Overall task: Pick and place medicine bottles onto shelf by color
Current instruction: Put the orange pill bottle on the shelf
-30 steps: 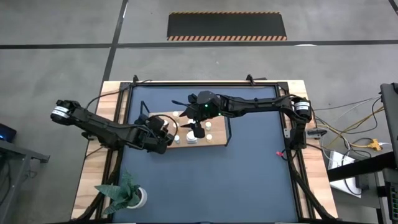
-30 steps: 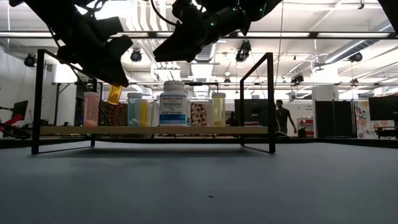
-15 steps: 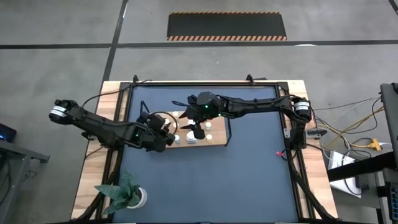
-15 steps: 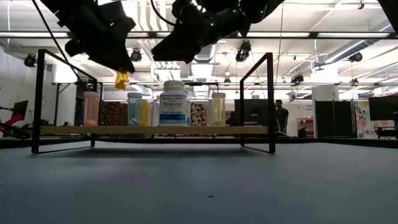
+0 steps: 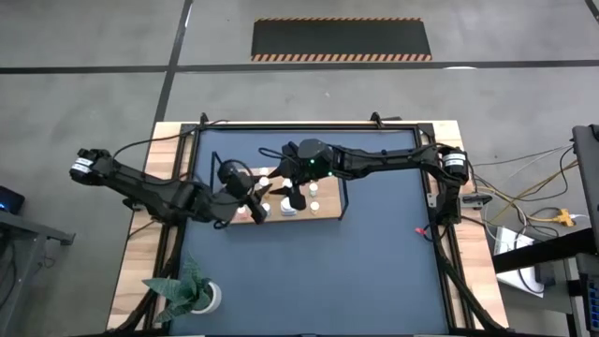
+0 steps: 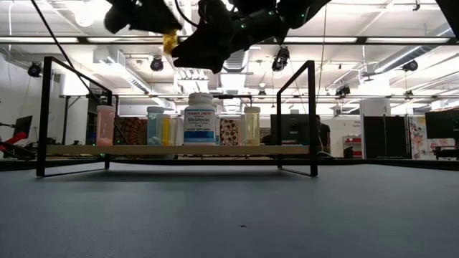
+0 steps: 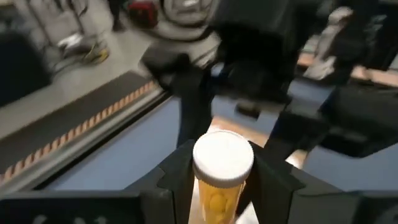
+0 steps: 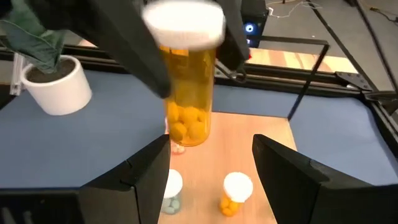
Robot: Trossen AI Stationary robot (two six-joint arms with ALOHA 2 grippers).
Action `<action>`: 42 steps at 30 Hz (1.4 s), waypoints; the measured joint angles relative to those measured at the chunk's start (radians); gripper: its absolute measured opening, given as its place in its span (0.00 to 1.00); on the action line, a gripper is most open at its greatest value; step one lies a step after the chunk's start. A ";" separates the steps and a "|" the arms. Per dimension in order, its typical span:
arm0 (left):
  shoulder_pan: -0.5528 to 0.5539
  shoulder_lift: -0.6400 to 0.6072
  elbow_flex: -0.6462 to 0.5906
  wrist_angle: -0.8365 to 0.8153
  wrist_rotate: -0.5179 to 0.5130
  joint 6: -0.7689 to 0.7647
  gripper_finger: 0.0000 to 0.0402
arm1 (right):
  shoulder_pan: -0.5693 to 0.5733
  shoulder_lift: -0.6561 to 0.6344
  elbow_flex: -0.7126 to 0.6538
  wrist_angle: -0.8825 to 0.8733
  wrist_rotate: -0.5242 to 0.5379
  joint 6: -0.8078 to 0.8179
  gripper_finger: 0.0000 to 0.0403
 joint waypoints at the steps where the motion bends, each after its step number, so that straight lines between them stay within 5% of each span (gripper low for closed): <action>1: -0.003 0.000 0.000 0.034 0.007 0.037 0.28 | 0.001 0.000 0.000 0.001 -0.003 0.002 0.54; 25: -0.013 -0.002 -0.031 0.105 0.017 0.119 0.28 | 0.027 0.000 0.000 0.072 0.000 0.003 0.53; 37: -0.012 -0.004 -0.031 0.108 0.015 0.137 0.28 | 0.028 -0.001 0.000 0.075 -0.003 0.001 0.24; 42: -0.012 -0.005 -0.027 0.106 0.016 0.174 0.28 | 0.028 -0.002 0.000 0.071 -0.003 -0.006 0.21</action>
